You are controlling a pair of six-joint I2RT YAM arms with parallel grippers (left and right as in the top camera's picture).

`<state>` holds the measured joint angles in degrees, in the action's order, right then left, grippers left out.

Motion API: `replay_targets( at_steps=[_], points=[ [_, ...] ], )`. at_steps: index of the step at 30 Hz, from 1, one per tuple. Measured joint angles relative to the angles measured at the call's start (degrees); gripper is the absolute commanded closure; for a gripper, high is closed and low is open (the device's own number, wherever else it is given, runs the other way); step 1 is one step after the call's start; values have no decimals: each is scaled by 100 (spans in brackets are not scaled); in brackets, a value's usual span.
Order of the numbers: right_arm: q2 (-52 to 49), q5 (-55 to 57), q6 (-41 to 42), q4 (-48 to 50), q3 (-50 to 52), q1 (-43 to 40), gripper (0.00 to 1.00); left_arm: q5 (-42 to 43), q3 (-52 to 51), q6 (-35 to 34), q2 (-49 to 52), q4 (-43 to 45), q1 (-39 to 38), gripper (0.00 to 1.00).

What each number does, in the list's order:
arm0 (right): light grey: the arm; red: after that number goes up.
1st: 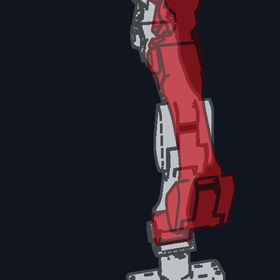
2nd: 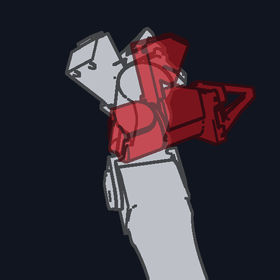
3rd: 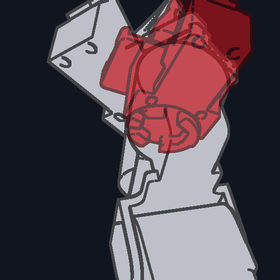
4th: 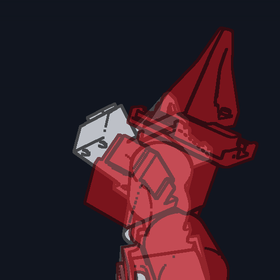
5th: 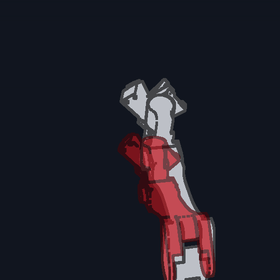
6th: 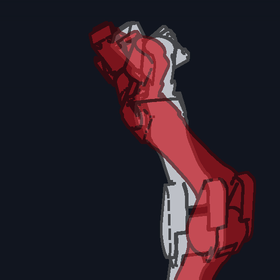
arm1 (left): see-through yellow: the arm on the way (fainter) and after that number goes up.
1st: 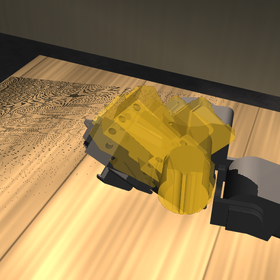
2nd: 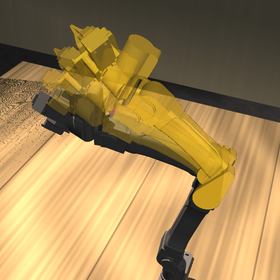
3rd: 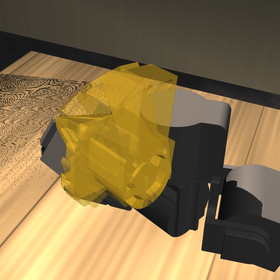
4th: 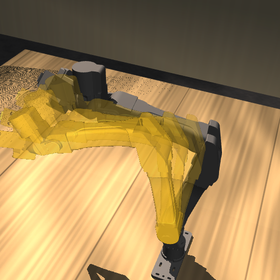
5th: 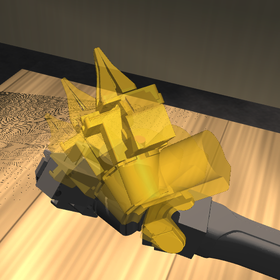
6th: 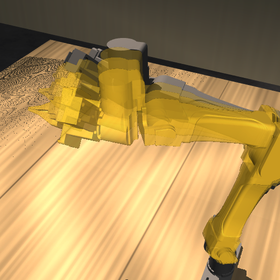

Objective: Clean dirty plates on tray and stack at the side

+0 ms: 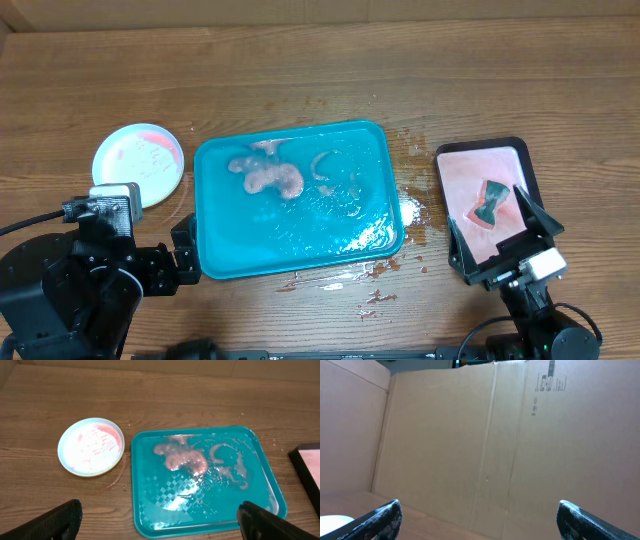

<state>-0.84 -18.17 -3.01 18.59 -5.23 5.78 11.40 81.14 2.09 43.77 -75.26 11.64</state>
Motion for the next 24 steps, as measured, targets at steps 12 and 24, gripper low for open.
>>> replay_targets(
  at_steps=[12,24],
  points=[
    [22,529,881,-1521,101,0,0,0,0,0,2,-2,0,0],
    [20,1073,1744,-2315,420,0,0,0,0,0,0,0,0,0]
  ],
)
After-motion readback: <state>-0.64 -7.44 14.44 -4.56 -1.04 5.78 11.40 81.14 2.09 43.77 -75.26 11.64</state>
